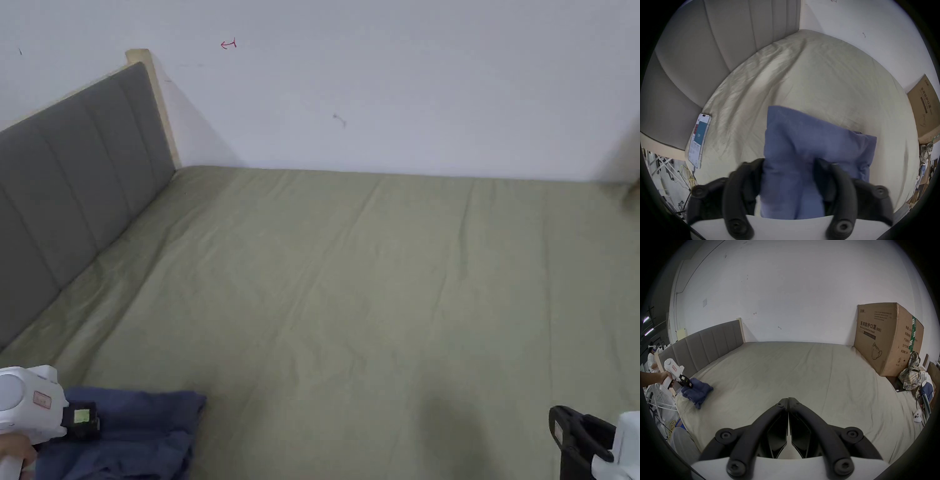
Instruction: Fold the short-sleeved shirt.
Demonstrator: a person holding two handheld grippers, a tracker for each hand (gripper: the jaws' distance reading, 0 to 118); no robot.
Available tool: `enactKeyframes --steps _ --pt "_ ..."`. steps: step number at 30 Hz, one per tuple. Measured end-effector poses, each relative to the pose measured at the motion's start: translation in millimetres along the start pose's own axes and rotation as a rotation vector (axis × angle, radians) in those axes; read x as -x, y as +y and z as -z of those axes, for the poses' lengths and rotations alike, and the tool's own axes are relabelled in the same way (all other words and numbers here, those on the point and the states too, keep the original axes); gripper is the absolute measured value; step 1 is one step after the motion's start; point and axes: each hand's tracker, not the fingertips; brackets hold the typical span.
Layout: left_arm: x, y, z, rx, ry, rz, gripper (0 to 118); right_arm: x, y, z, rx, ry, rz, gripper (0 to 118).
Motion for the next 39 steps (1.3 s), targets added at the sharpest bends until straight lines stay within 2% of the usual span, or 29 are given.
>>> enactKeyframes --steps 2,3,9,22,27,32,35,38,39 --pt "-3 -1 -11 -0.022 -0.018 -0.015 94 -2 4 -7 -0.011 -0.004 -0.003 0" --pt "-6 -2 -20 -0.057 -0.028 -0.024 100 -3 7 -11 -0.021 -0.006 -0.001 0" --pt "-32 -3 -96 -0.302 -0.083 -0.002 100 -10 36 -46 -0.118 -0.041 0.002 0" --pt "-147 -58 -293 -0.921 -0.170 0.131 100 -26 105 -136 -0.377 -0.186 -0.033 0" --pt "-201 -94 -327 -1.134 -0.188 0.186 100 -34 107 -151 -0.442 -0.232 -0.055 0" --pt "-252 -126 -327 -1.243 -0.203 0.195 98 -42 103 -160 -0.473 -0.260 -0.067 0" --pt "-276 -141 -319 -1.248 -0.234 0.183 91 -47 101 -163 -0.480 -0.265 -0.063 0" --pt "-292 -150 -304 -1.241 -0.279 0.183 61 -52 99 -165 -0.485 -0.277 -0.065 0" --pt "-295 -153 -299 -1.230 -0.305 0.191 39 -53 97 -165 -0.486 -0.281 -0.066 0"
